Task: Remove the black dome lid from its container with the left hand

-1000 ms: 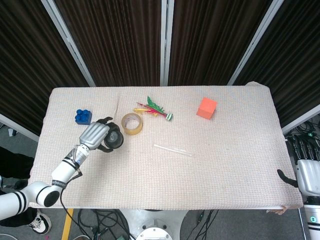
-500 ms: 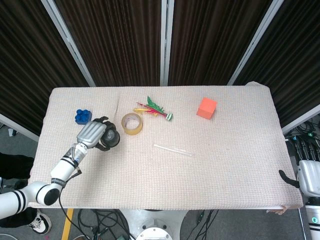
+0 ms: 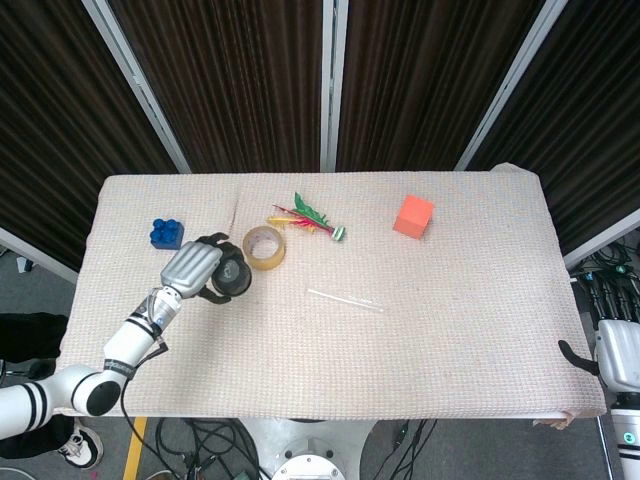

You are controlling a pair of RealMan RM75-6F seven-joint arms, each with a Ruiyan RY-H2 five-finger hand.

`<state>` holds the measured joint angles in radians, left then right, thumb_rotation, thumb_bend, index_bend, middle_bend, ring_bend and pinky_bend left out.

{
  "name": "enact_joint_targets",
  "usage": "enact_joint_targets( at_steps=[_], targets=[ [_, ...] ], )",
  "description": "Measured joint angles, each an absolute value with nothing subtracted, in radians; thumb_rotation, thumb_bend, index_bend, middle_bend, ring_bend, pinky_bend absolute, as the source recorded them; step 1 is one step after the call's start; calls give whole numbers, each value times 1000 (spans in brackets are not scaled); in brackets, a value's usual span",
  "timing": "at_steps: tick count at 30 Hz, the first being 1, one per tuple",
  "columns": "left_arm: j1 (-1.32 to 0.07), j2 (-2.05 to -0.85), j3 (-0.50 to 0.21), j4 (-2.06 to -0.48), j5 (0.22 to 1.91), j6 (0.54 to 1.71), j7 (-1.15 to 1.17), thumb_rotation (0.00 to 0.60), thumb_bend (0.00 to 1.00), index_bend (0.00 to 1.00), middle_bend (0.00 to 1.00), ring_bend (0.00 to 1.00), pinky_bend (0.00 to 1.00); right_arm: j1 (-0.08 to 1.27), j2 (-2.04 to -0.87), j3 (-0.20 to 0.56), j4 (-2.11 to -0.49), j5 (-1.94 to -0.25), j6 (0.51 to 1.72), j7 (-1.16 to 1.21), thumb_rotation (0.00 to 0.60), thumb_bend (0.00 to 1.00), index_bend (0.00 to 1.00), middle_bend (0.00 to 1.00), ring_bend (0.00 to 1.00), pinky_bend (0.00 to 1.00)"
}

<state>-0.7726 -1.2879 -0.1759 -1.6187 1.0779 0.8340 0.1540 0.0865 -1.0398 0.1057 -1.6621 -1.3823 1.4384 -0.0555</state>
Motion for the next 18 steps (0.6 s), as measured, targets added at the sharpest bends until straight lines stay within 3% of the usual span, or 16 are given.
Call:
enact_joint_targets(
  at_steps=[4, 12, 18],
  targets=[
    [-776, -1318, -166, -1524, 1074, 815, 141, 600, 187, 388, 468, 147, 231, 86, -1040, 107, -1663, -1378, 1439, -58, 600, 121, 0, 0, 0, 0],
    [-777, -1282, -161, -1600, 1065, 829, 164, 600, 187, 389, 470, 147, 231, 86, -1046, 100, -1648, -1388, 1432, -48, 600, 122, 0, 0, 0, 0],
    [-844, -1380, -194, -1584, 1062, 792, 160, 600, 188, 389, 474, 147, 231, 85, -1043, 103, -1665, -1384, 1438, -70, 600, 122, 0, 0, 0, 0]
  ],
)
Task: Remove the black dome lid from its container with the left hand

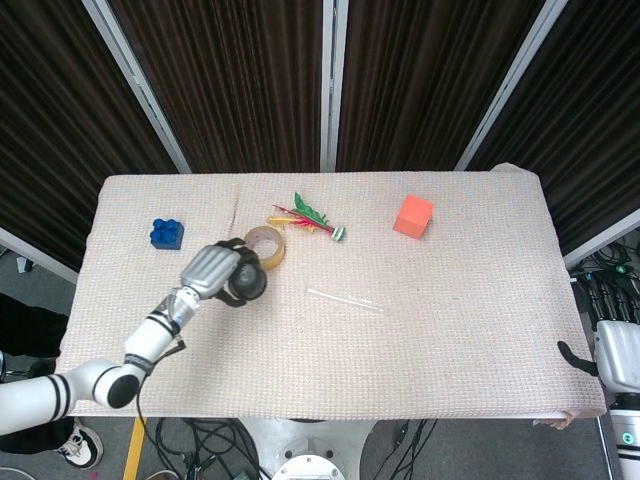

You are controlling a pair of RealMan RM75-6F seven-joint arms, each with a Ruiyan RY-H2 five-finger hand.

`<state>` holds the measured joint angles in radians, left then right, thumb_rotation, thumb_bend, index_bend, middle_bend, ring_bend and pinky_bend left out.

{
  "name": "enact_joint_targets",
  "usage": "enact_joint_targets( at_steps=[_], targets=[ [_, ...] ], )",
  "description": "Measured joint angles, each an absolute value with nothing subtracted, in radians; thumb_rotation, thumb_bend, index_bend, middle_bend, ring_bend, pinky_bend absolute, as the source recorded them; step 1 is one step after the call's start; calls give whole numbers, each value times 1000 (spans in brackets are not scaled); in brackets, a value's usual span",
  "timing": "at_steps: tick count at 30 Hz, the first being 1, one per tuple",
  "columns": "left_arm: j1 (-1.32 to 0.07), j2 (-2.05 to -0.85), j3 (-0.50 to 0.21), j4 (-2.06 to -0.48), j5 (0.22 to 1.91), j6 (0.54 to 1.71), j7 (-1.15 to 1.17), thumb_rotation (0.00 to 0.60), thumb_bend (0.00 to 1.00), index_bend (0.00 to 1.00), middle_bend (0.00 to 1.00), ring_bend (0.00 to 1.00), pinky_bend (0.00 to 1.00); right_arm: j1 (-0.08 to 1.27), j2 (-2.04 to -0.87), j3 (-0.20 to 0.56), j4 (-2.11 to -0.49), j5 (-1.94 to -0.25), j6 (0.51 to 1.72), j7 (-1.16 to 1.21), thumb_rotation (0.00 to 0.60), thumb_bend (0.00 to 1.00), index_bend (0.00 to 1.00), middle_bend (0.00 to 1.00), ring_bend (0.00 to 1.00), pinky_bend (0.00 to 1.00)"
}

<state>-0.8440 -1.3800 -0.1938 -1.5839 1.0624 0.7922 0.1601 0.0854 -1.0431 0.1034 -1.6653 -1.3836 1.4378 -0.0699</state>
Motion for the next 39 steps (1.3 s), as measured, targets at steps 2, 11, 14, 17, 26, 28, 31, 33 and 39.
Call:
enact_joint_targets(
  at_steps=[2, 11, 14, 17, 26, 28, 31, 33, 39],
  targets=[
    [-885, -1427, -207, -1579, 1089, 779, 163, 600, 189, 389, 475, 147, 231, 85, -1041, 105, -1676, -1381, 1440, -76, 600, 122, 0, 0, 0, 0],
    [-822, -1293, -188, -1562, 1053, 803, 130, 600, 190, 388, 485, 147, 226, 86, -1048, 100, -1655, -1381, 1428, -59, 600, 123, 0, 0, 0, 0],
    [-819, -1233, -195, -1560, 1033, 791, 118, 600, 191, 388, 487, 147, 226, 86, -1050, 100, -1655, -1380, 1427, -63, 600, 124, 0, 0, 0, 0],
    [-847, -1262, -194, -1567, 1049, 762, 124, 600, 192, 387, 488, 147, 226, 87, -1051, 102, -1663, -1382, 1431, -75, 600, 123, 0, 0, 0, 0],
    [-900, -1446, -181, -1584, 1096, 750, 150, 600, 193, 386, 488, 157, 226, 93, -1056, 95, -1661, -1384, 1415, -85, 600, 124, 0, 0, 0, 0],
    [-889, -1409, -178, -1574, 1077, 760, 151, 600, 194, 386, 488, 157, 226, 94, -1058, 96, -1655, -1380, 1413, -77, 600, 124, 0, 0, 0, 0],
    [-882, -1354, -177, -1550, 1026, 759, 149, 600, 195, 386, 488, 157, 226, 93, -1065, 96, -1650, -1379, 1413, -76, 600, 125, 0, 0, 0, 0],
    [-887, -1352, -176, -1546, 1009, 750, 149, 600, 195, 386, 488, 157, 225, 94, -1066, 95, -1653, -1379, 1412, -79, 600, 125, 0, 0, 0, 0],
    [-917, -1442, -177, -1554, 1077, 739, 149, 600, 198, 386, 488, 157, 226, 93, -1057, 95, -1673, -1394, 1427, -97, 600, 125, 0, 0, 0, 0]
  ],
)
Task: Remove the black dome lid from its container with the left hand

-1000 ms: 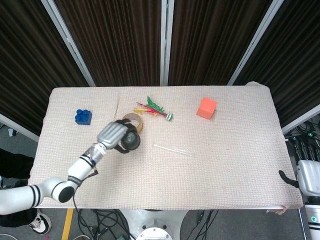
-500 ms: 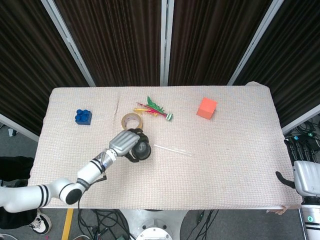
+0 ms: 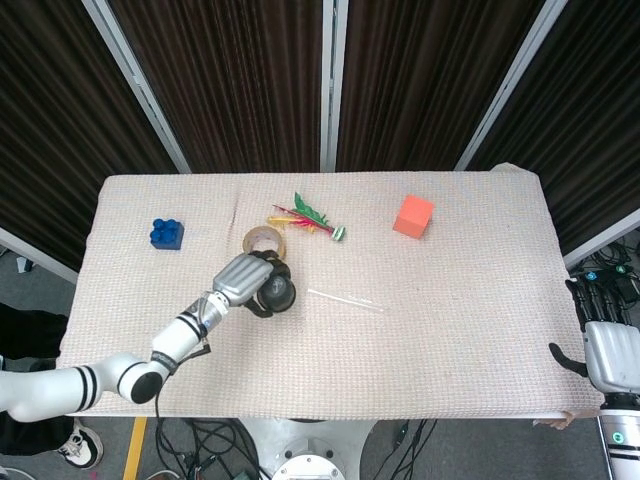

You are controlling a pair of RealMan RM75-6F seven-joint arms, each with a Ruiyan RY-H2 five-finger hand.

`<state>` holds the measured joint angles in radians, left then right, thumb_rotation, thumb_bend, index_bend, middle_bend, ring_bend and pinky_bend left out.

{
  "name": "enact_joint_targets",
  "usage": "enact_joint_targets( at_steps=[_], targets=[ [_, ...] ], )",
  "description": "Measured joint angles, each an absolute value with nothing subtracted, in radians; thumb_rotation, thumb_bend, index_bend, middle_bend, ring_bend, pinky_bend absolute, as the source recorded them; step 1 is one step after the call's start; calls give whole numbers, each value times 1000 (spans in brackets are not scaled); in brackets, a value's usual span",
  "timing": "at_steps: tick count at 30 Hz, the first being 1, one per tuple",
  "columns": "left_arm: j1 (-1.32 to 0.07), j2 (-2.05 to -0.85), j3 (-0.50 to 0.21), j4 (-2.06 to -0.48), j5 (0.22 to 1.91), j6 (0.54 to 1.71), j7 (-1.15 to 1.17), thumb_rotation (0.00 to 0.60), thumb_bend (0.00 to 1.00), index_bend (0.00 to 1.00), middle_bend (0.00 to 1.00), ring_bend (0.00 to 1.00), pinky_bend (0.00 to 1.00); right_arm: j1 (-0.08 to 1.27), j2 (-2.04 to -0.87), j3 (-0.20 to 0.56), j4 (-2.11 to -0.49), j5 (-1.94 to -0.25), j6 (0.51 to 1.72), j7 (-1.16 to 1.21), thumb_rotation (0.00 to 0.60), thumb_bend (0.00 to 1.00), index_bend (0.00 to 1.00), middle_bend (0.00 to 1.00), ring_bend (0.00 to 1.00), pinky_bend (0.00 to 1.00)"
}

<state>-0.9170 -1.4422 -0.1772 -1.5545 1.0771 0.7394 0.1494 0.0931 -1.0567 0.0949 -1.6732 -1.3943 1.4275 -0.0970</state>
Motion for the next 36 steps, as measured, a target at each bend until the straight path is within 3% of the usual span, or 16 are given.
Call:
enact_joint_targets(
  at_steps=[10, 19, 30, 36],
  targets=[
    [-867, -1290, -175, -1535, 1017, 757, 100, 600, 198, 386, 488, 157, 222, 93, -1062, 97, -1650, -1372, 1410, -80, 600, 126, 0, 0, 0, 0],
    [-891, -1386, -168, -1639, 1195, 776, 111, 600, 199, 386, 490, 169, 221, 104, -1078, 82, -1660, -1391, 1393, -104, 600, 127, 0, 0, 0, 0],
    [-877, -1347, -189, -1435, 985, 764, 100, 600, 201, 386, 493, 169, 218, 99, -1072, 91, -1637, -1372, 1395, -76, 600, 126, 0, 0, 0, 0],
    [-879, -1343, -175, -1569, 1081, 758, 96, 600, 201, 385, 493, 169, 218, 104, -1078, 82, -1649, -1391, 1391, -95, 600, 127, 0, 0, 0, 0]
  ],
)
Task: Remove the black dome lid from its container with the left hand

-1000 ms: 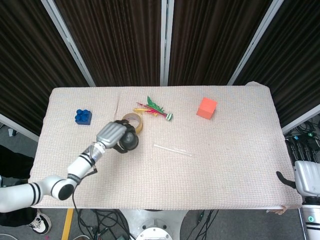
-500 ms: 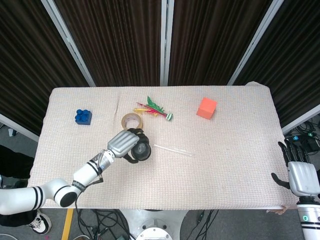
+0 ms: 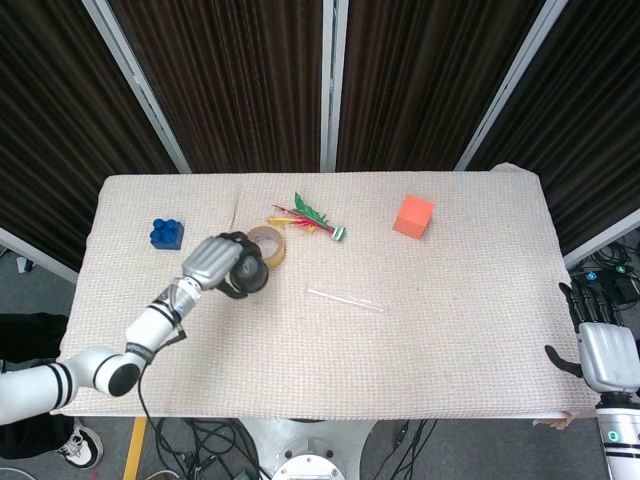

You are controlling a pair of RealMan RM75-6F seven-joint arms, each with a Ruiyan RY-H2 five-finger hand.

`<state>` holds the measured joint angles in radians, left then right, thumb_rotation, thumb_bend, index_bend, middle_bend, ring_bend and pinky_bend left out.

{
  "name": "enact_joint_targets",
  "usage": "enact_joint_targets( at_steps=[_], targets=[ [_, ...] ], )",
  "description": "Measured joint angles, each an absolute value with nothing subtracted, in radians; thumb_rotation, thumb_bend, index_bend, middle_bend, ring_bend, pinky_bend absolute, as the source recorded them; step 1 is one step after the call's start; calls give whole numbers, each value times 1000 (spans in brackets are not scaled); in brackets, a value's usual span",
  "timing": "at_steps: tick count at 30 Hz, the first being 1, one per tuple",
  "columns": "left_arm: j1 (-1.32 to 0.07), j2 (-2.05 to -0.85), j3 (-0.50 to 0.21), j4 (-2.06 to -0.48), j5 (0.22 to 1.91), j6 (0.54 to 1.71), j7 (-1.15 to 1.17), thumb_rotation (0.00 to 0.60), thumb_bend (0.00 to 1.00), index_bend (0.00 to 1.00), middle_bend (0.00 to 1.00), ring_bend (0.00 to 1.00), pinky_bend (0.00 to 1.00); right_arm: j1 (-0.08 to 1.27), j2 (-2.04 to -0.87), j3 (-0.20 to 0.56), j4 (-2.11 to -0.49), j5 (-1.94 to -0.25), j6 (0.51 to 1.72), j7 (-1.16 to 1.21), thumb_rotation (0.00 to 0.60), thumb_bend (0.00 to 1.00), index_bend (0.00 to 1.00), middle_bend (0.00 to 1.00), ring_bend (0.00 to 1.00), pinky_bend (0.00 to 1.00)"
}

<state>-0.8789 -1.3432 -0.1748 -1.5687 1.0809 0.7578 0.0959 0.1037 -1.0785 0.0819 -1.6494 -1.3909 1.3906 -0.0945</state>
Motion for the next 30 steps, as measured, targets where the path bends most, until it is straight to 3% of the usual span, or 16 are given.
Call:
enact_joint_targets(
  at_steps=[4, 12, 23, 30],
  targets=[
    [-879, -1353, -169, -1633, 1142, 758, 94, 600, 202, 385, 495, 169, 221, 98, -1073, 83, -1651, -1392, 1404, -93, 600, 127, 0, 0, 0, 0],
    [-857, -1349, -158, -1474, 1027, 774, 106, 600, 203, 385, 496, 169, 220, 101, -1079, 92, -1632, -1359, 1384, -78, 600, 127, 0, 0, 0, 0],
    [-766, -1398, -92, -1519, 1153, 897, 100, 600, 203, 385, 501, 169, 203, 105, -1091, 81, -1620, -1366, 1371, -83, 600, 127, 0, 0, 0, 0],
    [-734, -1492, -77, -1442, 1198, 946, 87, 600, 204, 385, 502, 169, 188, 106, -1093, 81, -1616, -1360, 1364, -85, 600, 127, 0, 0, 0, 0]
  ],
)
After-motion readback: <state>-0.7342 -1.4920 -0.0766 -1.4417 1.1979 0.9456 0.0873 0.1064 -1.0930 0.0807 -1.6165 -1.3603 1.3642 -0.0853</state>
